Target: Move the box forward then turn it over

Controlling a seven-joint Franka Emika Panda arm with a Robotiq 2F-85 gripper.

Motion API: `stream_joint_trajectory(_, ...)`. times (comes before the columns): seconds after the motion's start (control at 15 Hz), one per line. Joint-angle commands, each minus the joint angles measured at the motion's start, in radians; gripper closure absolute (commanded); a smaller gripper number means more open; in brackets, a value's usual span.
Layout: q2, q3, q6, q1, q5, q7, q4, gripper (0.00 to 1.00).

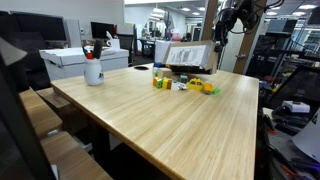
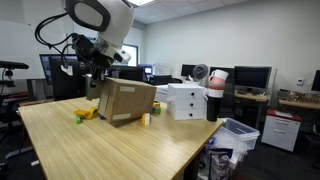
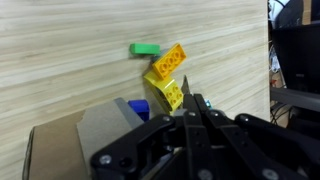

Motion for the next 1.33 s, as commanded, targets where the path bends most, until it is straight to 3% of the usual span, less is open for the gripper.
stream_joint_trajectory(0.0, 0.059, -0.001, -0.107, -0.035, 0.065, -0.063, 0.058, 0.98)
stream_joint_trajectory(1.27, 0.279, -0.027, -0.399, -0.201, 0.375, -0.050, 0.209, 0.98)
